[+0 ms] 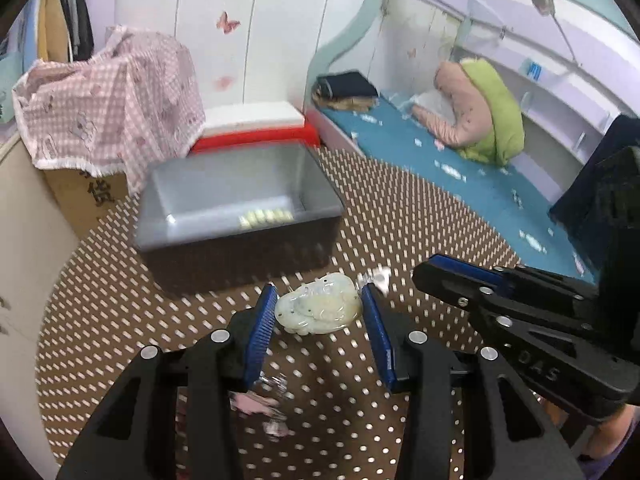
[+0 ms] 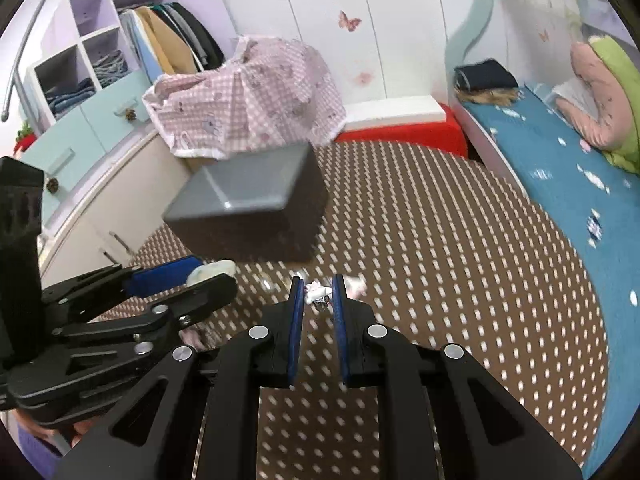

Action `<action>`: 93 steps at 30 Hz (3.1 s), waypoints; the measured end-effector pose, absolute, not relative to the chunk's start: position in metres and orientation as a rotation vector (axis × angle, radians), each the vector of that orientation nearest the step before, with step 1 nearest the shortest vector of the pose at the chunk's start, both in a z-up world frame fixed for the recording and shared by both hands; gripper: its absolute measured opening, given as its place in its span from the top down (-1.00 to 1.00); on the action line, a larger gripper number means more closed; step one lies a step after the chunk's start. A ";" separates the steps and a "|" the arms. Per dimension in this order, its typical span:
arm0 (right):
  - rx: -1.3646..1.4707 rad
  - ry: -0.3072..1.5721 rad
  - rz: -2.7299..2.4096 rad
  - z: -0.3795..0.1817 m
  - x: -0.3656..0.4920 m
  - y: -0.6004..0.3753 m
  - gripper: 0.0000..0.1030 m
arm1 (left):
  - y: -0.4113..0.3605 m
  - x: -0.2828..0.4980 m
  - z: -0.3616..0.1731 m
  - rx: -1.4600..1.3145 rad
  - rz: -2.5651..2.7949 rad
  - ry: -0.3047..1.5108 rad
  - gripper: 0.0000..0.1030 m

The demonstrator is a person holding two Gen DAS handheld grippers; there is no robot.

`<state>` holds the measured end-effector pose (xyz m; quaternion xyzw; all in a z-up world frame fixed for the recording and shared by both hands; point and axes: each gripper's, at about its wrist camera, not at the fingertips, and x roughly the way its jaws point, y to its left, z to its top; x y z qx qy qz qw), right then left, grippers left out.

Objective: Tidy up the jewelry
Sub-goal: 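Carry the white charm and jade pendant into the grey box and open both grippers, then grasp the pink cloud charm with the right gripper while the left gripper grasps a pearl earring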

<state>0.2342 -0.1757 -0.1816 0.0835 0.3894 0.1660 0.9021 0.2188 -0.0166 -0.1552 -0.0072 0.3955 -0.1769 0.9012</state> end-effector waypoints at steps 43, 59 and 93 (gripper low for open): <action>0.186 0.802 0.383 -0.166 0.311 -0.120 0.26 | 0.041 0.281 -0.136 -0.106 -0.310 0.798 -0.01; 0.235 0.754 0.305 -0.162 0.261 -0.198 0.07 | 0.005 0.229 -0.139 -0.053 -0.345 0.768 -0.14; 0.174 0.920 0.323 -0.230 0.265 -0.203 0.07 | -0.037 0.258 -0.213 0.143 -0.272 0.905 0.68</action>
